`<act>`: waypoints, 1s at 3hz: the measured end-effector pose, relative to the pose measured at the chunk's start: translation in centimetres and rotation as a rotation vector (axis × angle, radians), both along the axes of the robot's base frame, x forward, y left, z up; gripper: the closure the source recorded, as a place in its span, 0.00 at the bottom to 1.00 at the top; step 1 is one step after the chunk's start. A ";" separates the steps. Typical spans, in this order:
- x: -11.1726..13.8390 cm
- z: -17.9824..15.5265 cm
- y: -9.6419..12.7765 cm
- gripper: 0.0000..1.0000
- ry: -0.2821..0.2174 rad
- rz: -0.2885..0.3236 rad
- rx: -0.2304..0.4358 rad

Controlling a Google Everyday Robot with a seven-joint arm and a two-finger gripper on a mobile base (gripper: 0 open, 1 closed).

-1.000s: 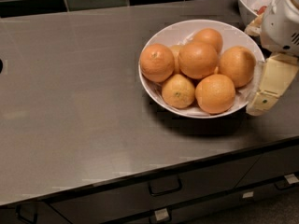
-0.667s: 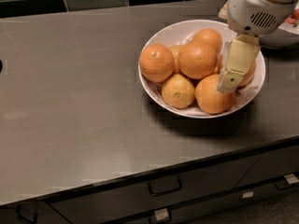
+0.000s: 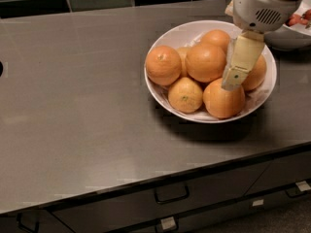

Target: Pick orange from white bowl

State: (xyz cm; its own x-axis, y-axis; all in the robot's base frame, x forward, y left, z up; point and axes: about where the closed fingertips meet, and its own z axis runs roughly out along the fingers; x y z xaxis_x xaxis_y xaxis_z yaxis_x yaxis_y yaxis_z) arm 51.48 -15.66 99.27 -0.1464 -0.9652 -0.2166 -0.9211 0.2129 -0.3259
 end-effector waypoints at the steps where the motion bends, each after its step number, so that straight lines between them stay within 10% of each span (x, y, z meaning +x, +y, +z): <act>1: 1.1 -0.4 0.2 0.04 -0.007 -0.008 0.032; 3: 2.6 -2.2 1.6 0.10 0.018 0.008 0.095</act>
Offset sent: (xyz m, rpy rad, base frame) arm 0.0322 0.0153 -0.0211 0.0986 0.0182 0.0089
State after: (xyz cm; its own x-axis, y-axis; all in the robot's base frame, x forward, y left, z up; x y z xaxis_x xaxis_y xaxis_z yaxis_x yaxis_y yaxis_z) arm 54.13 -14.11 97.07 -0.1440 -0.9414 -0.3049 -0.9285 0.2351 -0.2875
